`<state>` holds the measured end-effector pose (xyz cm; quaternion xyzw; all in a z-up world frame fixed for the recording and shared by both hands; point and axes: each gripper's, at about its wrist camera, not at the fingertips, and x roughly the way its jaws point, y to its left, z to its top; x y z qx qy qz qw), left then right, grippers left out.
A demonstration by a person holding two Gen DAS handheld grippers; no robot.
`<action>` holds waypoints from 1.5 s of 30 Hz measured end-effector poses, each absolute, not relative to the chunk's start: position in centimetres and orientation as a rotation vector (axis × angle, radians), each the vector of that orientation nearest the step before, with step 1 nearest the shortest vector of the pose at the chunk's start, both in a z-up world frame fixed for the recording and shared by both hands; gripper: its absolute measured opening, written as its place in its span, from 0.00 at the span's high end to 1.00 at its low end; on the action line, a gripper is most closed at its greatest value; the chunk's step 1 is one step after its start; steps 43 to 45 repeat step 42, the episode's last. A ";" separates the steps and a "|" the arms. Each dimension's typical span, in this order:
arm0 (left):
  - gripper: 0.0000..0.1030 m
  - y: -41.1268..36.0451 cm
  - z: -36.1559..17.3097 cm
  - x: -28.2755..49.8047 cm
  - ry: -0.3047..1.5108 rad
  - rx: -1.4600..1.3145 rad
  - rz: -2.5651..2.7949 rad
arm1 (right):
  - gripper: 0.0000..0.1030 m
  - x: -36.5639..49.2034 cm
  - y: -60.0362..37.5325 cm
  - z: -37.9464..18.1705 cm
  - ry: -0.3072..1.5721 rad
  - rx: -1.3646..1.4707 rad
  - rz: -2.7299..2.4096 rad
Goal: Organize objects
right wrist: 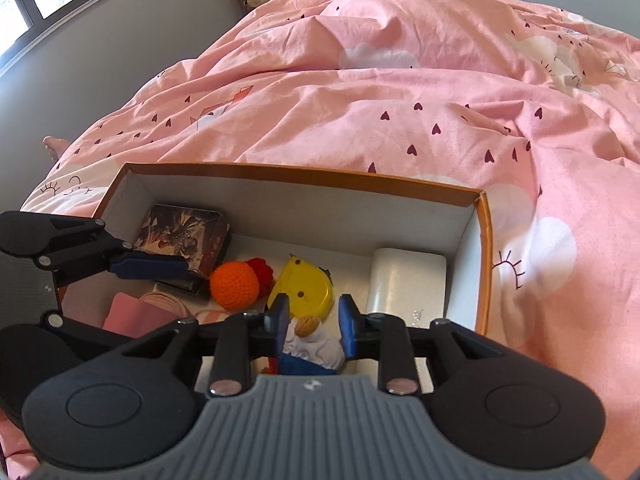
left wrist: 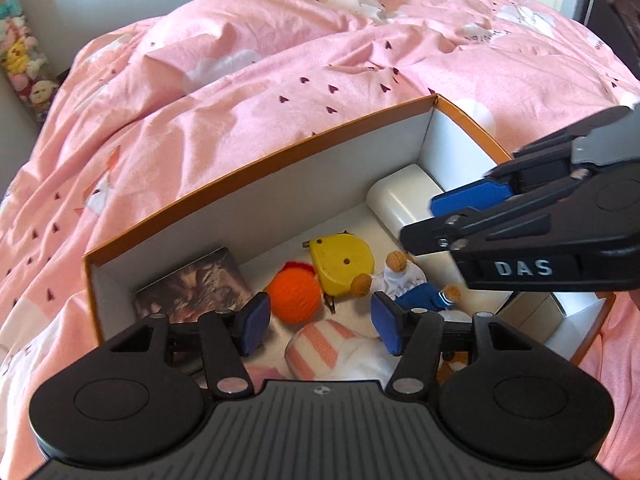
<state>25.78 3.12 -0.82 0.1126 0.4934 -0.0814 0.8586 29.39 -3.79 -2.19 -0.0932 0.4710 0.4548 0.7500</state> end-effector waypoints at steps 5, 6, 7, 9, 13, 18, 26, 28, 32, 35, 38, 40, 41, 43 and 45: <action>0.27 2.9 1.2 22.4 0.951 0.194 -0.066 | 0.59 26.3 -6.7 0.1 0.925 -0.214 0.980; 0.24 2.7 1.6 21.6 0.929 0.190 -0.046 | 0.58 25.7 -7.2 0.5 0.906 -0.215 0.975; 0.23 2.7 2.0 20.9 0.907 0.181 -0.027 | 0.58 25.0 -7.8 0.8 0.890 -0.215 0.965; 0.21 2.8 2.4 19.8 0.886 0.151 -0.001 | 0.57 23.7 -8.8 1.3 0.861 -0.209 0.953; 0.20 3.3 2.7 17.9 0.860 0.089 0.049 | 0.50 21.4 -10.6 1.7 0.814 -0.204 0.927; 0.17 3.5 2.5 16.0 0.848 0.056 0.095 | 0.46 19.3 -12.1 1.6 0.808 -0.183 0.907; 0.17 3.9 1.8 14.2 0.850 0.010 0.134 | 0.44 17.4 -12.5 0.8 0.818 -0.213 0.903; 0.17 4.0 1.7 14.1 0.851 0.003 0.137 | 0.44 17.3 -12.6 0.7 0.823 -0.208 0.906; 0.17 4.1 1.7 13.9 0.850 -0.002 0.138 | 0.44 17.2 -12.5 0.7 0.825 -0.211 0.907; 0.17 4.1 1.7 13.9 0.852 -0.007 0.137 | 0.44 17.1 -12.5 0.6 0.827 -0.213 0.908; 0.17 4.1 1.8 13.8 0.852 -0.010 0.137 | 0.44 17.1 -12.4 0.6 0.829 -0.217 0.910; 0.17 4.1 1.8 13.8 0.853 -0.014 0.135 | 0.44 17.1 -12.4 0.6 0.829 -0.221 0.909; 0.17 4.2 1.8 13.8 0.853 -0.015 0.136 | 0.43 17.1 -12.4 0.6 0.827 -0.224 0.908; 0.17 4.2 1.8 13.8 0.853 -0.012 0.135 | 0.43 17.1 -12.4 0.6 0.827 -0.226 0.908; 0.17 4.2 1.8 13.8 0.853 -0.012 0.135 | 0.43 17.1 -12.4 0.6 0.827 -0.226 0.908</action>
